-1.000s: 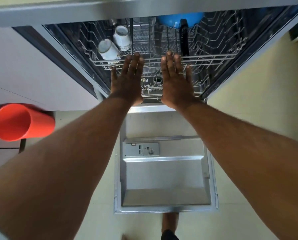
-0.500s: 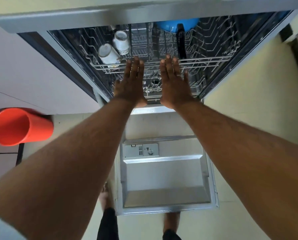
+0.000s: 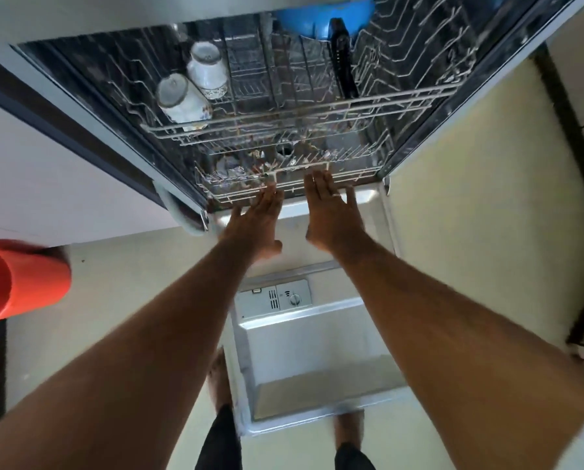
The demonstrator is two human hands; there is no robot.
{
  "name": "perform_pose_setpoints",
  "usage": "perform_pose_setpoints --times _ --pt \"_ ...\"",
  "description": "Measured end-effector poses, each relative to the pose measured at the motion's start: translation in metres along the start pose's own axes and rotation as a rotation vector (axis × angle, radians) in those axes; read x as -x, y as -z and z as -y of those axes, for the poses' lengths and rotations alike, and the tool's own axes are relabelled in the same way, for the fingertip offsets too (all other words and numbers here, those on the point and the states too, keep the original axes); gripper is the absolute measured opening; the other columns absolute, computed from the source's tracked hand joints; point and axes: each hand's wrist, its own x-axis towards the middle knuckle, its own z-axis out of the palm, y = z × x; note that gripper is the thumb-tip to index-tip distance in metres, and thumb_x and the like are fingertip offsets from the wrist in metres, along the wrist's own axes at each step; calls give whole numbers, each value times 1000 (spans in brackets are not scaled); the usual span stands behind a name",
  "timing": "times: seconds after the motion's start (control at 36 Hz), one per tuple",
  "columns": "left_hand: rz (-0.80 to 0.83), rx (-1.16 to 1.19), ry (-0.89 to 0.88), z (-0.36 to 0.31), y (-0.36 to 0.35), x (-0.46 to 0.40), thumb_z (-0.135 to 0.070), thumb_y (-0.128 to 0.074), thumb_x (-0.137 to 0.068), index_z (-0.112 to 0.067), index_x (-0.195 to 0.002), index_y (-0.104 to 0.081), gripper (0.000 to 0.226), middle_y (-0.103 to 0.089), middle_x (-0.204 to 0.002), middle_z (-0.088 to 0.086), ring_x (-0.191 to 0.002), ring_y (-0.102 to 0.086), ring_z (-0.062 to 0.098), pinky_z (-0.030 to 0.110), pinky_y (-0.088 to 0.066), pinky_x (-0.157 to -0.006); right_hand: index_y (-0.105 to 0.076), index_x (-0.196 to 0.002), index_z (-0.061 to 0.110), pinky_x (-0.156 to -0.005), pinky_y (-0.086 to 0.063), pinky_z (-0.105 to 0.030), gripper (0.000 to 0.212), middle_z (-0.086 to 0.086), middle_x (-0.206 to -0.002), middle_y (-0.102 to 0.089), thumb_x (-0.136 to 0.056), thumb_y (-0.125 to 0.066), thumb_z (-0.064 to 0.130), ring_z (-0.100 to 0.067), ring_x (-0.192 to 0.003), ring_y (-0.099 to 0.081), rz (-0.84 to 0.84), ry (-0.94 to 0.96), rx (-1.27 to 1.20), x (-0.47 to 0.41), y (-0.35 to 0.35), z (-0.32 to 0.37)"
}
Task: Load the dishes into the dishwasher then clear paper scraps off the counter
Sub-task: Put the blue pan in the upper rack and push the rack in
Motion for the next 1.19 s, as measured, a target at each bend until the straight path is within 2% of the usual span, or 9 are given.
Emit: perform_pose_setpoints --times 0.19,0.33,0.42,0.64,0.78,0.86,0.94,1.03,1.19 --pt "52 99 51 13 -17 -54 -31 -72 -90 -14 -159 9 108 20 -166 4 -154 10 21 61 -15 -120 10 -159 14 -122 -5 -56 101 -1 -168 12 -89 -62 23 -18 -154 9 109 -9 22 -44 -26 -20" --pt "15 100 51 14 -24 -84 -33 -70 -91 -16 -160 9 106 21 -166 1 -154 12 21 60 -12 -120 8 -159 11 -121 -10 -59 107 -4 -168 9 -86 -69 29 -20 -155 6 106 -16 32 -70 -43 -35" --pt "-27 56 47 16 -26 -100 -33 -70 -90 -15 -160 6 105 17 -168 2 -155 9 20 60 -17 -120 9 -159 12 -122 -7 -58 105 -4 -168 11 -88 -66 28 -21 -155 8 87 -15 31 -82 -50 -37" --pt "3 79 68 20 -27 -131 -22 -71 -89 -14 -159 10 107 15 -168 3 -155 8 23 61 -23 -119 9 -159 16 -122 -4 -57 100 0 -168 13 -87 -60 18 -21 -154 11 81 -19 -28 -105 -60 -40" --pt "-18 18 66 21 -34 -137 -24 -72 -88 -12 -159 9 109 13 -168 4 -155 9 24 63 -19 -119 10 -159 17 -122 -2 -56 104 1 -168 12 -86 -65 22 -21 -154 11 37 14 21 -107 -69 -48" --pt "-68 -32 47 19 -34 -140 -21 -73 -85 -10 -160 5 109 9 -168 5 -155 8 24 64 -23 -117 6 -159 14 -123 -1 -56 103 -3 -168 10 -86 -66 24 -22 -154 11 -4 33 66 -108 -68 -49" --pt "-47 58 34 14 -38 -145 -8 -73 -83 -5 -158 8 110 12 -168 10 -154 10 28 60 -23 -119 4 -159 12 -123 -2 -55 99 -4 -168 8 -86 -62 18 -21 -154 10 8 23 39 -112 -65 -48" --pt "-83 65 36 11 -42 -145 -2 -71 -83 -1 -158 5 107 6 -167 15 -155 5 30 51 -19 -123 2 -160 13 -123 -7 -54 97 -4 -168 4 -86 -61 15 -21 -155 7 35 19 -9 -114 -62 -48" --pt "-121 48 60 3 -49 -133 -5 -78 -77 -2 -158 -2 111 -6 -166 15 -154 -6 30 58 -34 -114 -14 -158 14 -121 -19 -51 100 -5 -165 -16 -77 -73 16 -22 -154 -10 -38 56 -25 -98 -63 -50"
